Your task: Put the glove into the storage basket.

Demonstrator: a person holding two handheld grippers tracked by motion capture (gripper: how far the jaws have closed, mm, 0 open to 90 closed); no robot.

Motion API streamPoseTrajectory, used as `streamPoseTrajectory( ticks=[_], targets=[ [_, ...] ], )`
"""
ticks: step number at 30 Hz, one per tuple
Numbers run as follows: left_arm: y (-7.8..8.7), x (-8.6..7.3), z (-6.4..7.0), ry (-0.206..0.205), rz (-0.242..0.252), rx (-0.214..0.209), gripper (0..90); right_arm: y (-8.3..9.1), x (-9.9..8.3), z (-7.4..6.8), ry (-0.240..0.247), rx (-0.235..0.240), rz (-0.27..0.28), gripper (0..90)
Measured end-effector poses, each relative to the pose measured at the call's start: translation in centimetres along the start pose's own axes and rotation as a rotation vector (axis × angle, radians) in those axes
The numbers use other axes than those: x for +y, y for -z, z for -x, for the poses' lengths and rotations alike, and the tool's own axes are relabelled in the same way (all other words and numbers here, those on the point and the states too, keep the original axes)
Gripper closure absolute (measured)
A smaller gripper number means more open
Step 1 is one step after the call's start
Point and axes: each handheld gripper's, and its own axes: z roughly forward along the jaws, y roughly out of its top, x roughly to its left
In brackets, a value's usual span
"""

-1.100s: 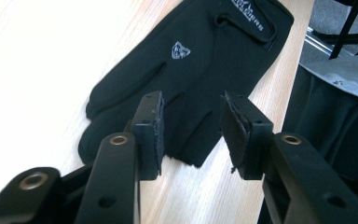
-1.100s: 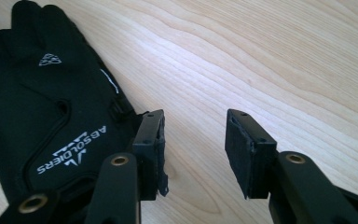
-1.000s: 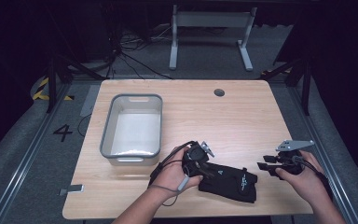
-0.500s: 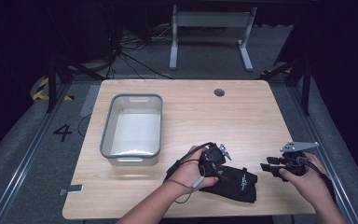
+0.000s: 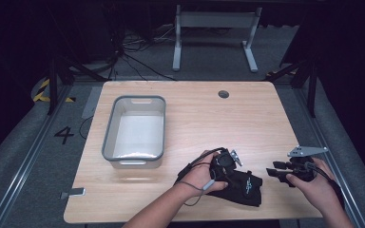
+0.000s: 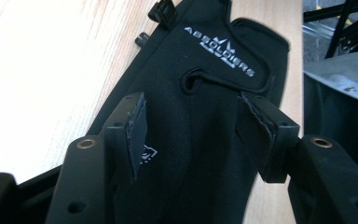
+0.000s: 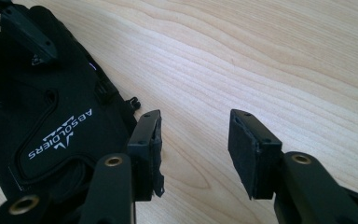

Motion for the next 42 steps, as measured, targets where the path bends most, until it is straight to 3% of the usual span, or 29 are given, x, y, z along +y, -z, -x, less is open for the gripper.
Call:
streamPoseTrajectory(
  ticks=[6,15,23,28,31,36,37,40,42],
  targets=[
    [-0.9,-0.3,-0.2,0.006,-0.045,0.037,37.8,0.0,-0.1,-0.1,0.010,0.012,-0.004,55.2],
    [-1.7,-0.7,0.1,-0.033,-0.052,0.054,31.3,-0.2,-0.1,-0.2,0.023,0.024,-0.007,54.2],
    [-2.1,-0.5,0.8,-0.084,-0.090,0.109,29.4,-0.4,-0.2,-0.2,0.017,0.023,-0.013,53.8],
    [-2.3,-0.6,1.0,-0.095,-0.091,0.125,29.6,-0.5,-0.2,-0.1,0.015,0.022,-0.017,53.4],
    [-2.5,-0.3,1.5,-0.117,-0.121,0.173,30.2,-0.6,-0.1,-0.1,0.016,0.019,-0.015,52.9],
    [-2.6,-0.2,1.7,-0.098,-0.125,0.193,32.7,-0.4,0.0,-0.2,0.016,0.018,-0.003,52.5],
    [-2.6,0.0,1.8,-0.080,-0.125,0.204,35.7,-0.3,0.0,-0.2,0.009,0.014,-0.002,52.5],
    [-2.5,0.0,1.6,-0.088,-0.129,0.205,39.2,-0.4,0.0,-0.2,0.010,0.012,-0.003,52.5],
    [-2.4,0.0,1.6,-0.072,-0.115,0.213,48.5,-0.4,0.0,-0.2,0.012,0.014,-0.003,52.7]
  ],
)
